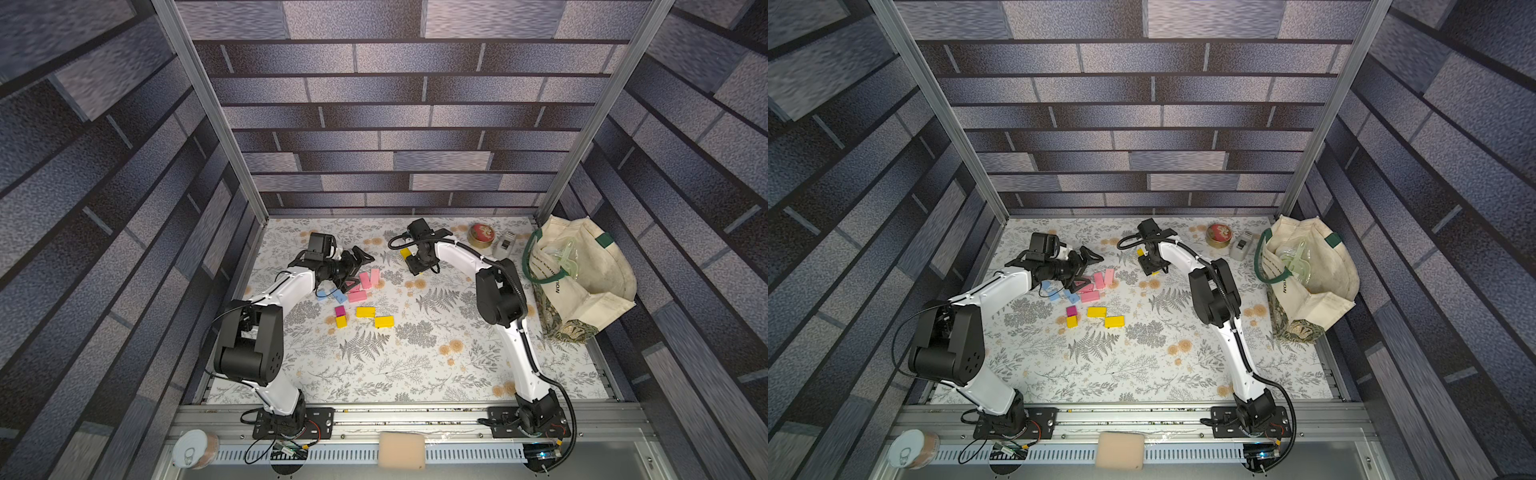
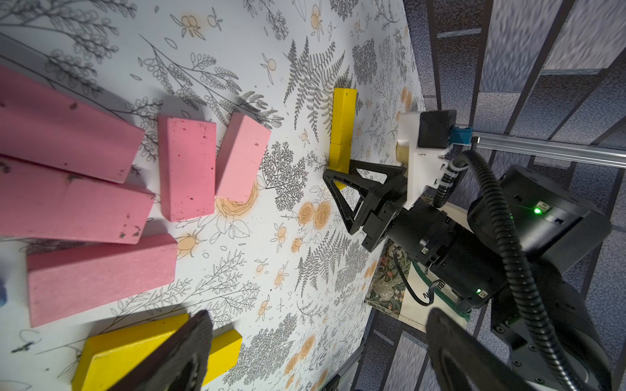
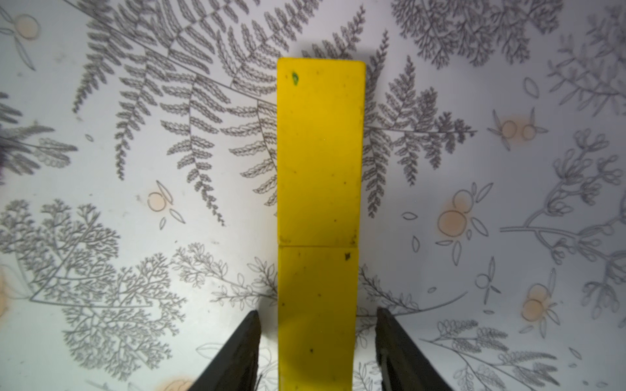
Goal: Assemble the letter v with building blocks
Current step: Assemble the building block at the center of the board, then pick up the building block from the center of the board.
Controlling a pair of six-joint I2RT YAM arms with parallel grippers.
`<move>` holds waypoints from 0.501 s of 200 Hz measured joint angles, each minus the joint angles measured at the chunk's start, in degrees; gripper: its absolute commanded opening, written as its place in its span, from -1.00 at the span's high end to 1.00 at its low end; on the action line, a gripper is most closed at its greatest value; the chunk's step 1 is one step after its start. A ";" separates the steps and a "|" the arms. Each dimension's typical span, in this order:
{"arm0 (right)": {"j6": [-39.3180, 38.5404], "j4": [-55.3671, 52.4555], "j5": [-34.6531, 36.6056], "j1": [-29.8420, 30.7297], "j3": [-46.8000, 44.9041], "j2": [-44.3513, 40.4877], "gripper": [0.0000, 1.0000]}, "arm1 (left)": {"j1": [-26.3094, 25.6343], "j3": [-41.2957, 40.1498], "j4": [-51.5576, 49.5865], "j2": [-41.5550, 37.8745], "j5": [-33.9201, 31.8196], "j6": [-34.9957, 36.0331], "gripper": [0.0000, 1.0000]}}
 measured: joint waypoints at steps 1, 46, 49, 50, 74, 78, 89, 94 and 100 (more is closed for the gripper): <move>0.42 0.02 0.04 0.00 0.00 -0.02 -0.50 | 0.00 0.00 -0.09 0.00 -0.04 0.09 -0.99; 1.01 -0.15 -0.09 0.00 0.00 -3.54 -0.99 | 0.00 3.02 -8.94 0.00 -5.35 4.39 -0.99; 0.94 -0.15 -0.11 0.00 0.00 -4.04 -0.99 | 0.00 3.32 -9.53 -0.02 -5.70 4.57 -0.99; 1.03 -0.15 -0.09 0.00 0.00 -4.17 -0.99 | 0.00 3.48 -9.84 -0.02 -5.97 4.79 -0.99; 1.70 0.26 -1.01 0.00 -0.48 -9.40 -0.99 | 0.24 5.42 -16.44 -1.60 -10.51 8.59 -0.99; 1.84 0.31 -1.16 0.00 -0.66 -10.36 -0.99 | 0.35 5.42 -17.57 -2.10 -11.19 9.25 -0.99; 2.49 0.83 -1.57 0.00 -1.57 -13.33 -0.99 | 0.61 5.40 -21.18 -4.02 -13.62 11.04 -0.99; 2.82 1.16 -1.66 0.00 -2.08 -14.64 -0.99 | 0.76 5.38 -22.64 -4.92 -14.67 11.91 -0.99; 3.21 1.55 -1.64 0.00 -2.86 -16.24 -0.99 | 0.90 5.35 -24.37 -6.05 -15.89 12.79 -0.99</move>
